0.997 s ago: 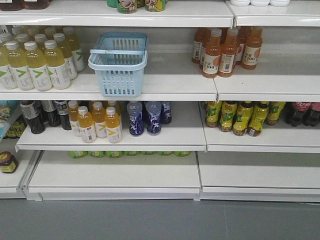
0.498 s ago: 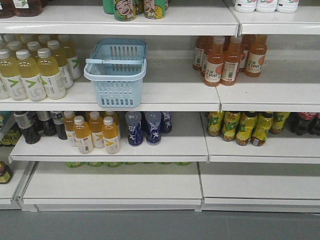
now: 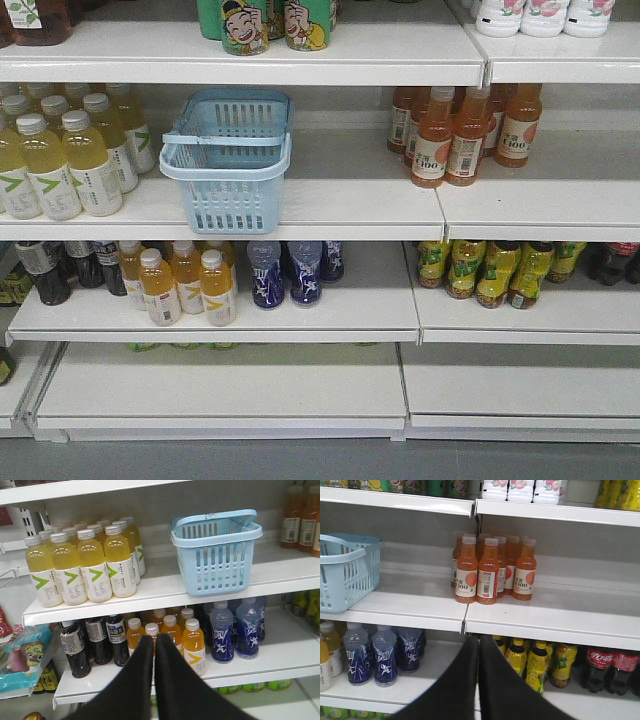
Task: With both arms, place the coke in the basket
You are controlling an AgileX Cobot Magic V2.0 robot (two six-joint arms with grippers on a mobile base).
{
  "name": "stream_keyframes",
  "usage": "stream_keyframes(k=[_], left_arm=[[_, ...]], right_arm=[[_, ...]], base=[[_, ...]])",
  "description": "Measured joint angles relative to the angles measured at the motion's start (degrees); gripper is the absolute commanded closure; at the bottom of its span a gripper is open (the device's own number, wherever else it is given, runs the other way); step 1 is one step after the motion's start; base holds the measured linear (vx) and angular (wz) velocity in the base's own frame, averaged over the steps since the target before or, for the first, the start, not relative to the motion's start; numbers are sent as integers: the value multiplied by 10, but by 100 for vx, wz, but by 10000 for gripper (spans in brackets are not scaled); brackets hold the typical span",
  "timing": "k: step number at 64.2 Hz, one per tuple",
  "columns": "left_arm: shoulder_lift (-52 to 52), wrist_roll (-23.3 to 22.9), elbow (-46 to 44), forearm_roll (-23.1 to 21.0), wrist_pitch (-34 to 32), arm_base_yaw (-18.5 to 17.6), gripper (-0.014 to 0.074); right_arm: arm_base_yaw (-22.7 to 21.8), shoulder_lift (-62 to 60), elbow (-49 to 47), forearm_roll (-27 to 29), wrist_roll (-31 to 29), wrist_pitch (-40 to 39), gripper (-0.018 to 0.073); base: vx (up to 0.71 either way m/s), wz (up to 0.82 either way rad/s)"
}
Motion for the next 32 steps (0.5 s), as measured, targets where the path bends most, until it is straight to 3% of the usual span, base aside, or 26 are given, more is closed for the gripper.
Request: stream_keyframes(k=[32], left_arm=[[0,0,0,0,0,0,603]], right_arm=[[0,0,0,0,0,0,568]], base=[[8,0]])
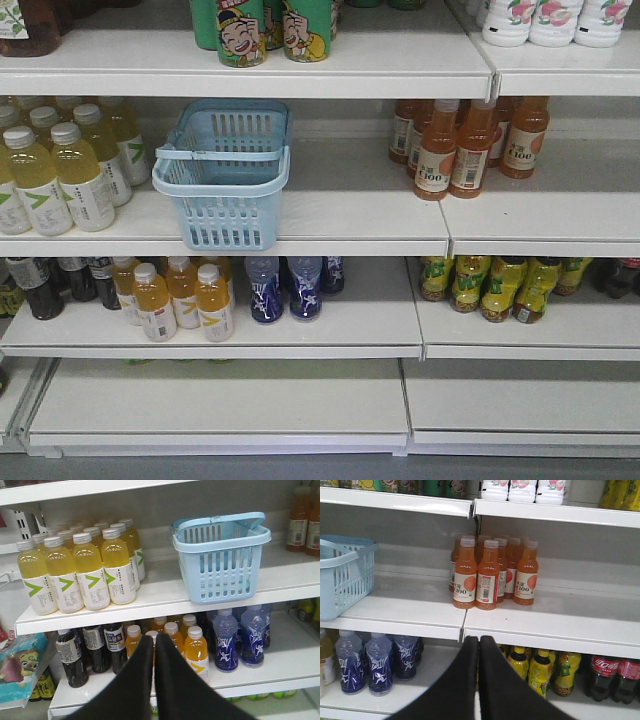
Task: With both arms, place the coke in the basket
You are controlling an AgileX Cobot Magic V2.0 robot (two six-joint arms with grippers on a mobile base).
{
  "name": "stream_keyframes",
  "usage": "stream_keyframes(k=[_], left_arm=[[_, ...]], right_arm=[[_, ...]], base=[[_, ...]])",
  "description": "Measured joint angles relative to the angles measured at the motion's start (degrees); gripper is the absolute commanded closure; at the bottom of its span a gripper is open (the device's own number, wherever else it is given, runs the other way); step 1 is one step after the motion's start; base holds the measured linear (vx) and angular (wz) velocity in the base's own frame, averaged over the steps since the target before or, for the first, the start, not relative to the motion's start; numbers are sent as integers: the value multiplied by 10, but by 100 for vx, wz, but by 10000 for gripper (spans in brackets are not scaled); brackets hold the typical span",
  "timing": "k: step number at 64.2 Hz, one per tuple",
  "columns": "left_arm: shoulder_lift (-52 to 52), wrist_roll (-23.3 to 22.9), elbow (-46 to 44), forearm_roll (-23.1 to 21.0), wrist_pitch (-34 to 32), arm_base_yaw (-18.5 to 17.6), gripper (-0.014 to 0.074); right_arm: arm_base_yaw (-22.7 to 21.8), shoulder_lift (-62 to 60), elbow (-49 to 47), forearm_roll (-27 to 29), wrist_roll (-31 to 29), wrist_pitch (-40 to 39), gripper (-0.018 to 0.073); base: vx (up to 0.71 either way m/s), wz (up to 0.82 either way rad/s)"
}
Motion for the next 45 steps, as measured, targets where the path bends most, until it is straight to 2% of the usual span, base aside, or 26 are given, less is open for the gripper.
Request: stream_keyframes(k=[45], left_arm=[[0,0,0,0,0,0,603]], right_arm=[[0,0,0,0,0,0,568]], base=[[6,0]])
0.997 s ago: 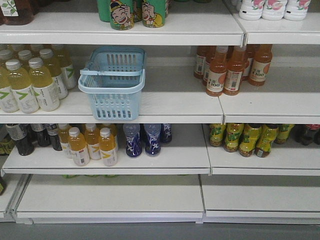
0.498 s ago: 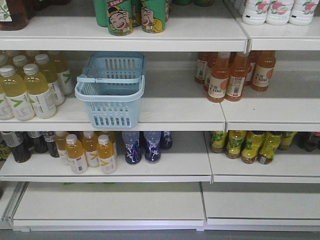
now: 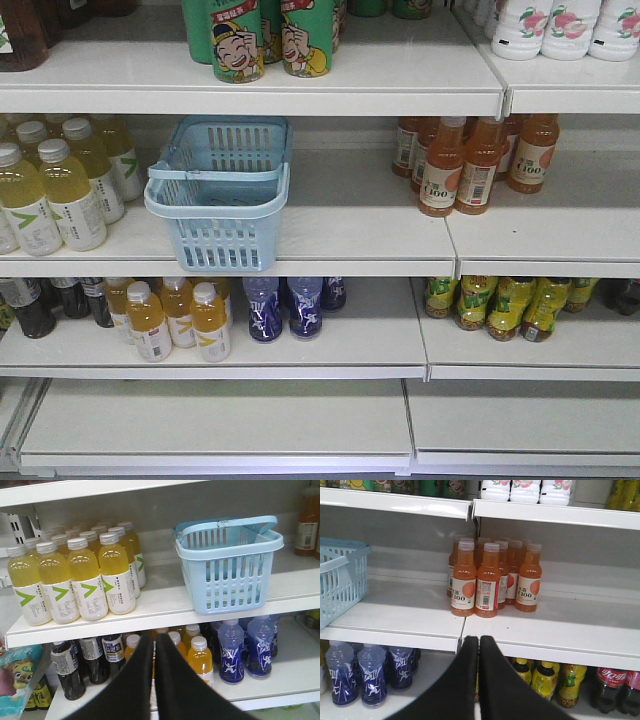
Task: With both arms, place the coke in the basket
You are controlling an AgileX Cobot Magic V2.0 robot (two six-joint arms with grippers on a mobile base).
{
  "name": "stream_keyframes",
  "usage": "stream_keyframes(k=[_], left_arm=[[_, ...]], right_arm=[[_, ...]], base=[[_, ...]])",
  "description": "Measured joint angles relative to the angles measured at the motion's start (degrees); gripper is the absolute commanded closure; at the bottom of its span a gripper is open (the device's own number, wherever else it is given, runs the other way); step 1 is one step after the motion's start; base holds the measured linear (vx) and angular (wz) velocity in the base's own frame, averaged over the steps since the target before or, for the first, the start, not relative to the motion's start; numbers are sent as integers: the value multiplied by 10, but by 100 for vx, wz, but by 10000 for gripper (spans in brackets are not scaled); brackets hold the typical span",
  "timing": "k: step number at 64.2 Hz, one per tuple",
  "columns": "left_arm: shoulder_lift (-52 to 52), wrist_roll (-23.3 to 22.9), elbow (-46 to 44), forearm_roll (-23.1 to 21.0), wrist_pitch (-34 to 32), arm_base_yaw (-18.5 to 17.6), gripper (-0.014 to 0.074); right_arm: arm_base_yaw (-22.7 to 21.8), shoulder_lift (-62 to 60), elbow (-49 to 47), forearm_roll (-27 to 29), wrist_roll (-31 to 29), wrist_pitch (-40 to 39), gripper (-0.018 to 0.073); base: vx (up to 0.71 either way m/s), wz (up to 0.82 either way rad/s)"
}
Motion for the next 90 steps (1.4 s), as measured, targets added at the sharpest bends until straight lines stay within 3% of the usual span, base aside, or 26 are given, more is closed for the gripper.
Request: stream_keyframes(k=[71,80,90], left_arm=[[0,0,0,9,-14,0,603],[0,-52,0,-30,-78,0,603],[8,-82,-52,-51,-70,0,603]], right_arm=[[0,0,0,0,0,0,568],[0,0,0,0,0,0,568],[0,0,0,0,0,0,568]], base=[[1,0],[0,0],[0,0]])
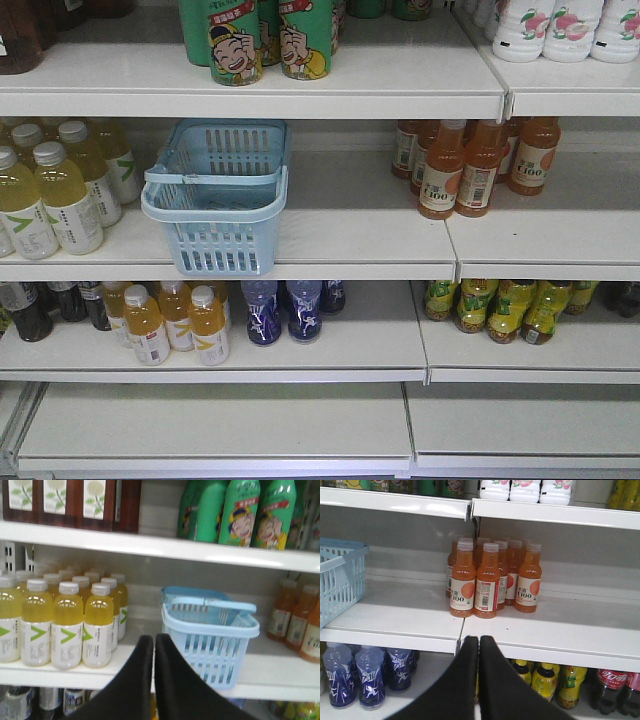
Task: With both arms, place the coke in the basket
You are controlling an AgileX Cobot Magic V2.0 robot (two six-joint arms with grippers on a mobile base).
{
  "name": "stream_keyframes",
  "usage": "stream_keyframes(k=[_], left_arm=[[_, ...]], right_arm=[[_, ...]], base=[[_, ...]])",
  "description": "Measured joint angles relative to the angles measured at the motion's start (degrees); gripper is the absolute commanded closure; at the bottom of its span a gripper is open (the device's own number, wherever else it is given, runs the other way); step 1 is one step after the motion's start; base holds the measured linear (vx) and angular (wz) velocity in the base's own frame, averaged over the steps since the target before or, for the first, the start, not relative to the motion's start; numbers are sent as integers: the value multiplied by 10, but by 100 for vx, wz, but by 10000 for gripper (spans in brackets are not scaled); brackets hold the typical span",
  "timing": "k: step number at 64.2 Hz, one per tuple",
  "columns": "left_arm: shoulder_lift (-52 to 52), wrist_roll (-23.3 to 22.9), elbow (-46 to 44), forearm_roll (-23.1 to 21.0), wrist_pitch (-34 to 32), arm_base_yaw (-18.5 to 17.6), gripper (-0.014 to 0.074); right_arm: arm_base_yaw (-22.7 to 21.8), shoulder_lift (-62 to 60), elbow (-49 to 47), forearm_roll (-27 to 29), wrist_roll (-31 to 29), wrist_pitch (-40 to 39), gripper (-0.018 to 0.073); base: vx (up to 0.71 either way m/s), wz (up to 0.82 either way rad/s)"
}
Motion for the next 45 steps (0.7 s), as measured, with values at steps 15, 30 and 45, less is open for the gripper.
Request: stream_keyframes(k=[15,30,45], left_arm=[[141,-4,-129,-3,45,0,603],[267,-5,-168,-4,20,0,602],[321,-2,-169,-3,11,0,551]], right_arm=[[0,0,0,0,0,0,568],[0,0,0,0,0,0,568],[0,0,0,0,0,0,568]], base=[[0,0],[0,0],[0,0]])
